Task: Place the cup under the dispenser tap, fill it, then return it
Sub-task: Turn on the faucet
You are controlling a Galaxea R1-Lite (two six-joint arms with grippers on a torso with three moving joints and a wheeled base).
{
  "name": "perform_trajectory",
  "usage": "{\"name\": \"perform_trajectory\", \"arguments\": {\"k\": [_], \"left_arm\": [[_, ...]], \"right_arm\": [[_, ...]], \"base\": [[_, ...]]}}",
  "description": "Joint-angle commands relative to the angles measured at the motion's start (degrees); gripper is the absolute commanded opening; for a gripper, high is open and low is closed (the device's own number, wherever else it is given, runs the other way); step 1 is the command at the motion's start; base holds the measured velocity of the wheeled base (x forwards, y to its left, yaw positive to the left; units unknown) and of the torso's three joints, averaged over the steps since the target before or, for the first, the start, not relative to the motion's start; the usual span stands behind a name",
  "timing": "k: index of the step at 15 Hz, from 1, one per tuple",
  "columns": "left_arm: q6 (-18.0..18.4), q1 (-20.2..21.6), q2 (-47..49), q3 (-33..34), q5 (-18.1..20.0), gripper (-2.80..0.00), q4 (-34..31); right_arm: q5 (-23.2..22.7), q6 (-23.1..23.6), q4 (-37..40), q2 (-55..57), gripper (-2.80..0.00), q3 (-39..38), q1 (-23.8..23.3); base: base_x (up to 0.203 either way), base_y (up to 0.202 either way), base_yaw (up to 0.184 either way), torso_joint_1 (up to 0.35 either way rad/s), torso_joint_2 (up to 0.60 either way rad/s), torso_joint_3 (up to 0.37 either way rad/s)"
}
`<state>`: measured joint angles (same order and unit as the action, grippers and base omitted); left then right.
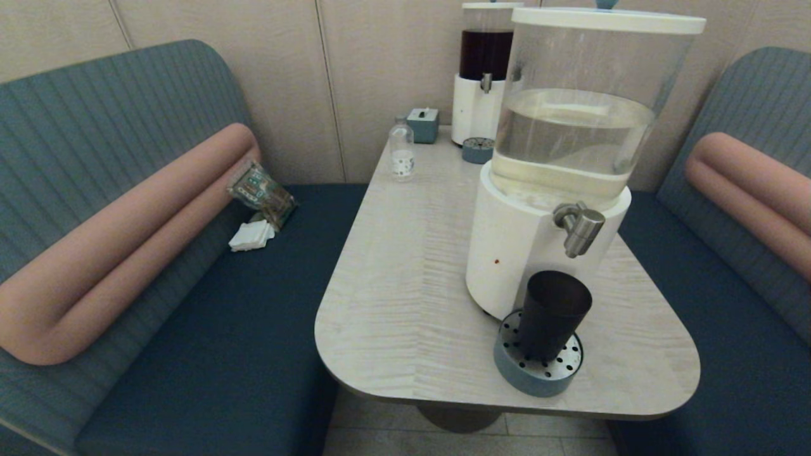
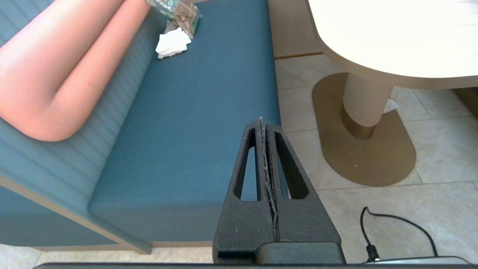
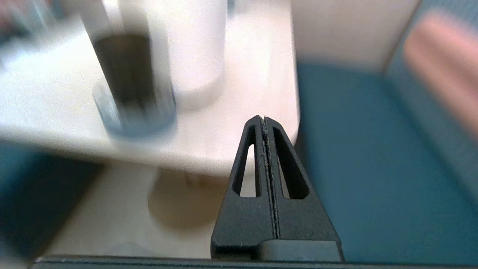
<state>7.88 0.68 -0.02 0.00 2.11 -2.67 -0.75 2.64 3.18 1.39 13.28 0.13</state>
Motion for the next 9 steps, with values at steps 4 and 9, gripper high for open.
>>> {"name": "perform_trajectory", "arguments": {"k": [4,9], "left_arm": [[0.04,0.02,0.11,0.0,-0.08,-2.8,-0.06],[0.04,0.02,0.11,0.0,-0.01,-2.8,-0.06]], "right_arm": [[-4.4,-0.93,5.9,21.02,-2.8,33.31,0.46],[-4.55,-1.22,22.3,57.91,-2.8,79.14,0.53]], "base": [[0.0,0.0,0.0,0.0,0.0,0.0],[0.0,0.0,0.0,0.0,0.0,0.0]]}}
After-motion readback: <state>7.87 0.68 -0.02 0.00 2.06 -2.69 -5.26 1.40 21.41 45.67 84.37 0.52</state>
